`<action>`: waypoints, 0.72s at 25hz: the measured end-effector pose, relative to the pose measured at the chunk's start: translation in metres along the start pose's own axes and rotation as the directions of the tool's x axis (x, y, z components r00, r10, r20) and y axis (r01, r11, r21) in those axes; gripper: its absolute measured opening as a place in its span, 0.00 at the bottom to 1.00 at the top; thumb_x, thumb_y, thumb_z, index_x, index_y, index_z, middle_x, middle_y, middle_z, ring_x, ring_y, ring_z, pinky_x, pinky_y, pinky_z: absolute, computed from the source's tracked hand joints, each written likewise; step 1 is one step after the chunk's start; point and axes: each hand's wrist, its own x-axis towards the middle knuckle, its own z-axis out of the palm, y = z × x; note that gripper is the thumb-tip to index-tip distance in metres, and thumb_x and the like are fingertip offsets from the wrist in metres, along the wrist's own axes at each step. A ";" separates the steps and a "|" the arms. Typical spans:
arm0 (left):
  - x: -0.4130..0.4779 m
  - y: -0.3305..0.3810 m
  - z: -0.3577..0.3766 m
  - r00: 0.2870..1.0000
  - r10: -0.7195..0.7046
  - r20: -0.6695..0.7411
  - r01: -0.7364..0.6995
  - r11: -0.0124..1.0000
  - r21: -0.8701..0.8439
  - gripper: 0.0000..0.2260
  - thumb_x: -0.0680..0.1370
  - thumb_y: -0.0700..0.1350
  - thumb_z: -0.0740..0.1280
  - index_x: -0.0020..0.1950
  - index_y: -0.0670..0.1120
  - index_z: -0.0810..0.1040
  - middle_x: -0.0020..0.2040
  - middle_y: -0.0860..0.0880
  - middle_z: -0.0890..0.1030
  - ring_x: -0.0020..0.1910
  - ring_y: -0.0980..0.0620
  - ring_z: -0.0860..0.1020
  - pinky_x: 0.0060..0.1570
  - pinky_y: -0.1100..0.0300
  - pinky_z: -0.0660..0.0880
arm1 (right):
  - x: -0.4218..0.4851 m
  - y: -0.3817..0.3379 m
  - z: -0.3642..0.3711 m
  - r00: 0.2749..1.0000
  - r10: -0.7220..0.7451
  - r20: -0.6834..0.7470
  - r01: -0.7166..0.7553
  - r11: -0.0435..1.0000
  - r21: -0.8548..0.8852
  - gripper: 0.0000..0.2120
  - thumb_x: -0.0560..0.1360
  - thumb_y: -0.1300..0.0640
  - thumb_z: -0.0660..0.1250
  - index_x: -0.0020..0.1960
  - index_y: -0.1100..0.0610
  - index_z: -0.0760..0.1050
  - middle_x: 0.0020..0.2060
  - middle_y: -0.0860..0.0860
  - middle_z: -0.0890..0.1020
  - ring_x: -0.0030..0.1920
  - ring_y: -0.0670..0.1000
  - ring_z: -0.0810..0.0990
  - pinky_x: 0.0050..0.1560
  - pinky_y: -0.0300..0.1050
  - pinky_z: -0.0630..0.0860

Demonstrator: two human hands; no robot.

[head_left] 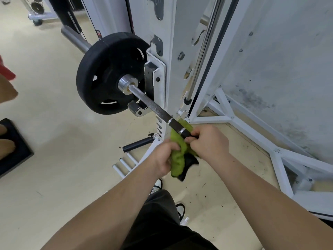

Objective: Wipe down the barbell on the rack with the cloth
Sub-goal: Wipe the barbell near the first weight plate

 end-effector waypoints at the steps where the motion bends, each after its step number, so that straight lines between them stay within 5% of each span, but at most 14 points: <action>1: -0.008 -0.006 0.002 1.000 0.003 0.004 -0.003 0.999 0.050 0.21 0.71 0.33 0.61 0.63 0.41 0.79 0.54 0.35 0.82 0.49 0.38 0.82 0.52 0.45 0.82 | -0.004 0.004 0.000 1.000 -0.016 -0.005 0.016 0.999 0.038 0.07 0.74 0.44 0.72 0.47 0.46 0.84 0.37 0.44 0.83 0.42 0.50 0.81 0.36 0.41 0.70; 3: -0.024 0.000 0.009 0.987 0.099 -0.128 -0.099 0.995 0.007 0.14 0.71 0.33 0.65 0.55 0.39 0.80 0.49 0.35 0.83 0.44 0.41 0.83 0.47 0.44 0.84 | -0.016 0.020 -0.005 0.997 -0.030 -0.066 0.038 0.992 0.123 0.13 0.75 0.43 0.72 0.54 0.49 0.84 0.46 0.45 0.84 0.48 0.51 0.82 0.44 0.46 0.77; 5: -0.036 0.021 0.013 0.868 0.382 -0.317 -0.342 0.923 0.177 0.05 0.74 0.34 0.67 0.46 0.41 0.80 0.38 0.43 0.84 0.33 0.49 0.83 0.34 0.55 0.82 | -0.027 0.042 -0.016 0.998 -0.029 -0.049 0.033 0.996 0.084 0.14 0.75 0.45 0.72 0.53 0.53 0.83 0.46 0.47 0.84 0.47 0.52 0.82 0.48 0.50 0.80; 6: -0.040 0.034 0.013 0.758 0.572 -0.312 -0.445 0.805 0.392 0.03 0.74 0.36 0.68 0.44 0.42 0.80 0.36 0.47 0.83 0.32 0.52 0.81 0.33 0.58 0.80 | -0.032 0.052 -0.021 1.000 -0.017 0.015 0.016 0.999 0.036 0.12 0.75 0.45 0.72 0.51 0.52 0.82 0.43 0.47 0.83 0.43 0.51 0.82 0.44 0.49 0.80; 8: -0.032 0.055 0.011 0.574 0.818 -0.033 -0.454 0.352 0.819 0.04 0.73 0.45 0.68 0.44 0.46 0.81 0.45 0.47 0.82 0.43 0.49 0.80 0.44 0.55 0.78 | -0.043 0.065 -0.025 0.992 0.028 0.127 -0.027 1.000 -0.008 0.06 0.74 0.46 0.73 0.46 0.49 0.82 0.36 0.47 0.82 0.35 0.49 0.81 0.35 0.44 0.77; 10: -0.012 0.071 0.009 0.543 0.816 0.197 -0.165 -0.127 0.978 0.11 0.73 0.52 0.66 0.50 0.49 0.83 0.57 0.46 0.78 0.57 0.42 0.74 0.60 0.48 0.71 | -0.049 0.066 -0.020 0.993 0.033 0.109 -0.031 0.999 -0.021 0.04 0.75 0.50 0.71 0.44 0.49 0.83 0.34 0.48 0.82 0.33 0.48 0.79 0.31 0.41 0.73; 11: -0.002 0.074 0.009 0.550 0.796 0.253 -0.056 -0.267 0.962 0.12 0.74 0.54 0.64 0.50 0.50 0.83 0.57 0.47 0.79 0.59 0.40 0.74 0.62 0.45 0.68 | -0.050 0.065 -0.015 0.997 0.023 0.074 -0.021 0.999 -0.037 0.05 0.76 0.50 0.70 0.43 0.49 0.83 0.33 0.48 0.82 0.32 0.48 0.79 0.30 0.41 0.72; 12: 0.000 0.077 0.015 0.586 0.750 0.307 -0.035 -0.355 0.934 0.12 0.75 0.54 0.62 0.47 0.50 0.81 0.52 0.48 0.80 0.57 0.40 0.75 0.60 0.46 0.69 | -0.050 0.063 -0.013 0.999 0.018 0.035 -0.016 0.999 -0.052 0.06 0.76 0.51 0.70 0.42 0.50 0.83 0.32 0.48 0.81 0.32 0.48 0.78 0.30 0.41 0.71; 14: -0.005 0.074 0.030 0.664 0.584 0.467 -0.211 -0.453 0.866 0.11 0.75 0.53 0.58 0.41 0.50 0.75 0.41 0.50 0.77 0.46 0.43 0.78 0.47 0.51 0.75 | -0.049 0.059 -0.013 1.000 0.027 -0.004 -0.027 0.997 -0.069 0.06 0.75 0.52 0.70 0.41 0.51 0.82 0.32 0.49 0.82 0.33 0.49 0.79 0.32 0.43 0.76; 16: -0.014 0.063 0.037 0.678 0.380 0.629 -0.381 -0.549 0.744 0.10 0.73 0.54 0.58 0.42 0.51 0.75 0.40 0.53 0.76 0.43 0.47 0.76 0.40 0.53 0.77 | -0.047 0.059 -0.013 0.999 0.035 -0.001 -0.035 0.997 -0.071 0.04 0.74 0.52 0.70 0.42 0.50 0.82 0.34 0.49 0.82 0.35 0.51 0.81 0.36 0.45 0.79; 18: -0.013 0.074 0.038 0.710 0.333 0.620 -0.354 -0.593 0.723 0.09 0.74 0.55 0.60 0.45 0.52 0.75 0.40 0.53 0.77 0.42 0.48 0.77 0.39 0.53 0.79 | -0.048 0.059 -0.013 0.999 0.043 0.004 -0.042 0.996 -0.075 0.05 0.75 0.51 0.70 0.42 0.50 0.83 0.34 0.48 0.82 0.35 0.50 0.80 0.36 0.44 0.79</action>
